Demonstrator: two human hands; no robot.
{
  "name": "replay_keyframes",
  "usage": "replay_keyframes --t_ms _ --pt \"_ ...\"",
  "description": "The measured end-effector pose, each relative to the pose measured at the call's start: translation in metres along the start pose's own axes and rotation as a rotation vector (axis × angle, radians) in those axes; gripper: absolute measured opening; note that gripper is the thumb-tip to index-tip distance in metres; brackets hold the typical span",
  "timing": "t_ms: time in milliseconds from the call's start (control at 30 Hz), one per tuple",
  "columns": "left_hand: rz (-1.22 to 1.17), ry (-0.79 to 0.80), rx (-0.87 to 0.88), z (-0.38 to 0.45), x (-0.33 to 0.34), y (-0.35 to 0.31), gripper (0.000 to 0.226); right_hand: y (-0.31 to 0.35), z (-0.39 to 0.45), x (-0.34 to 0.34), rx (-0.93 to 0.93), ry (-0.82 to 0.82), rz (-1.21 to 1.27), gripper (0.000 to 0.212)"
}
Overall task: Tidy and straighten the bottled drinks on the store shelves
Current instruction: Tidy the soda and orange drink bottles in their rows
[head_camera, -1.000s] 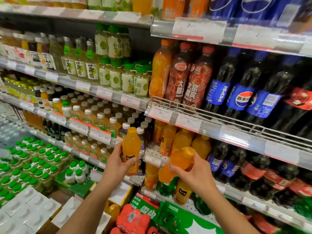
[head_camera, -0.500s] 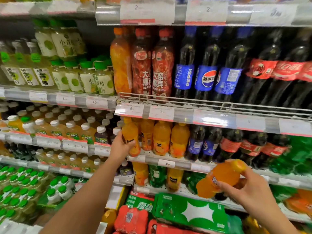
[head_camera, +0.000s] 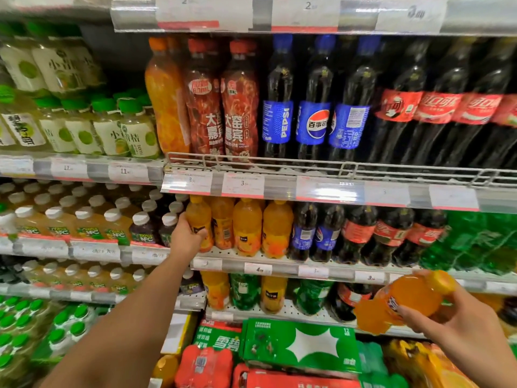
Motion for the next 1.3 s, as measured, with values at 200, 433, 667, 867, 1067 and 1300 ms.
replay_keyframes --t_ms 200,433,667,867,1067,1300 --pt "-0.041 -0.041 -0.027 0.003 0.003 -0.009 0.067 -0.008 -0.008 -0.01 0.015 -0.006 0.044 0.074" --pt "-0.079 -0.14 0.067 0.011 -0.011 -0.019 0.063 -0.012 -0.012 -0.017 -0.015 -0.017 0.074 0.066" --pt "0.071 -0.03 0.076 0.026 -0.014 -0.018 0.059 -0.023 -0.012 -0.02 -0.01 -0.01 0.054 0.068" --pt "0.163 0.032 0.086 0.033 -0.019 -0.022 0.056 -0.029 -0.013 -0.021 -0.012 -0.002 0.02 0.07" --pt "0.225 0.043 0.05 0.03 -0.014 -0.029 0.05 -0.044 -0.013 -0.027 0.006 0.001 0.012 0.08" --pt "-0.023 -0.071 0.16 0.019 -0.027 -0.038 0.07 -0.051 -0.016 -0.034 -0.029 -0.037 -0.032 0.073"
Point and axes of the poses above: each hand's wrist, its own z-axis towards the middle knuckle, its own x-axis out of the palm, y = z × x, the point moved 4 cm from there along z, towards the middle knuckle, and after that the axes turned 3 degrees about -y, right-handed, at the moved point
